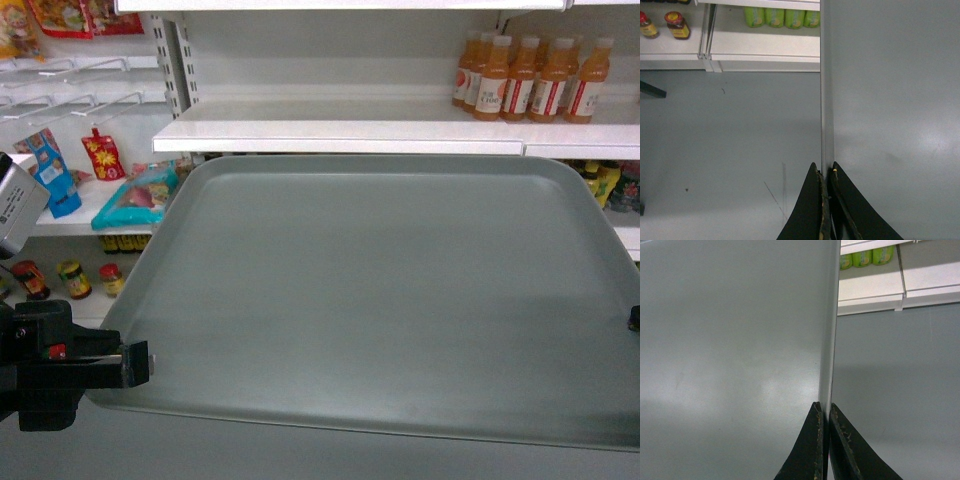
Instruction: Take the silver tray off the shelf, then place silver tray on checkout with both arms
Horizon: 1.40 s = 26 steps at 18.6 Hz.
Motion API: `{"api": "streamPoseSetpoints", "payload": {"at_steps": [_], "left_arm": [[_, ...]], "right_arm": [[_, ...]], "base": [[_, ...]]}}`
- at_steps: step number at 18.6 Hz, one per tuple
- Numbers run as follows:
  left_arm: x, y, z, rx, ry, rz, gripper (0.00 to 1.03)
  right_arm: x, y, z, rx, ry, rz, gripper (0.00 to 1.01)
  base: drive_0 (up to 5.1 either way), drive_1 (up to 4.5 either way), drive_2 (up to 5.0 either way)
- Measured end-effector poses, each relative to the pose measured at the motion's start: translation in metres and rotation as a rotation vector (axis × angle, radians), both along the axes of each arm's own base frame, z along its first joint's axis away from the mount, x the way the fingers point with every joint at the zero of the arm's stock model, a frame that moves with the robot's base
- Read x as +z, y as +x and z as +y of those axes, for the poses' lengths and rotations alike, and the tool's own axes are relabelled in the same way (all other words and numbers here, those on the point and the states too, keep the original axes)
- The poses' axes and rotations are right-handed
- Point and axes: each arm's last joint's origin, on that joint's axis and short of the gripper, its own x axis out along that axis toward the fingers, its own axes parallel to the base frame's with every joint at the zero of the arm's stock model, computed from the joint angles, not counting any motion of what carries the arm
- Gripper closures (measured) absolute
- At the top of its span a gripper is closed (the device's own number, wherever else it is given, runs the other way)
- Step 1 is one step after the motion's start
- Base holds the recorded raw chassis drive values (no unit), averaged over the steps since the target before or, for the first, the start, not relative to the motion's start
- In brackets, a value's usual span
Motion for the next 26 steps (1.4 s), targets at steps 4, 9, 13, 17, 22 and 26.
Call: {"api": "streamPoseSetpoints", "payload": {"at_steps": [4,9,13,17,22,26], "left_arm": [[-0.0002,-0.0002,0.0001,0.0,0.001,0.003,1.01],[-0.0001,-0.0002,0.0001,0.0,0.001,0.002,1.01],[0.0005,0.0001,0.0,0.0,-0.001,-0.004,1.01],[0.0005,0.0001,0.0,0.0,-0.001,-0.004,1.01],[-0.0001,-0.0002,0.0001,0.0,0.001,0.003,1.01],[-0.0001,-0.0002,0.0001,0.0,0.001,0.002,1.01]], "right_arm": [[-0.0001,-0.0001,0.0,0.0,0.0,0.002,0.99],[0.0001,0.0,0.0,0.0,0.0,0.0,0.99],[0.0002,0.0,0.0,0.0,0.0,-0.002,0.99],[0.0001,0.0001,-0.0001,0.0,0.0,-0.001,0.99],[-0.0002,-0.0001,0.0,0.0,0.0,0.002,0.99],[-0.0003,-0.0002,0.0,0.0,0.0,0.003,0.99]], "base": [[0.0,-4.3,4.4],[0.1,-4.28,4.4],[0.1,-4.26,4.4],[0.1,-4.23,4.4],[0.1,-4.21,4.5],[0.1,-4.27,4.4]]}}
